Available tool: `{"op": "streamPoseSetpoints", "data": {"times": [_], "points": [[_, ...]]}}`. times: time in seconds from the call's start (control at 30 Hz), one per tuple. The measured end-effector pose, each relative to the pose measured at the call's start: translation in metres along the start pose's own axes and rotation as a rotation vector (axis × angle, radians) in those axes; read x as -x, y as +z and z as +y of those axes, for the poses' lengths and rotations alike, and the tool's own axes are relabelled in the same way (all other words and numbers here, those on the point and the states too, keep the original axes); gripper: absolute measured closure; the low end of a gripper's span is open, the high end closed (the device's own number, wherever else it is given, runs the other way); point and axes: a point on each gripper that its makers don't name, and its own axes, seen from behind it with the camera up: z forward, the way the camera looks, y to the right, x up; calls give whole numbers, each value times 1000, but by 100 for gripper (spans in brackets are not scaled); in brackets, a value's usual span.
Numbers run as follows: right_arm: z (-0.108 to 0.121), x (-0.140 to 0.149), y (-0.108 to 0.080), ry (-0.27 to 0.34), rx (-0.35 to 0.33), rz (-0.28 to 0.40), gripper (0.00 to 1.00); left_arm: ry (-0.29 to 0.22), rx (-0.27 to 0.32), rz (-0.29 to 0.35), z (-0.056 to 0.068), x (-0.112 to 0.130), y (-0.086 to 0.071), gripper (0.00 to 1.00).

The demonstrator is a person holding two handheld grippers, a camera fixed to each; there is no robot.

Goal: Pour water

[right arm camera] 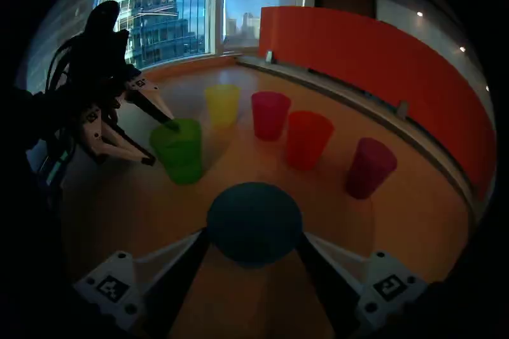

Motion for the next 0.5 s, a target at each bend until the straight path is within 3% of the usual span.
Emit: {"op": "streamPoseSetpoints", "data": {"times": [0.5], "points": [[-7,-1,-39,26,53,68,0,-35,-67,64,-3,-4,-36,10]]}}
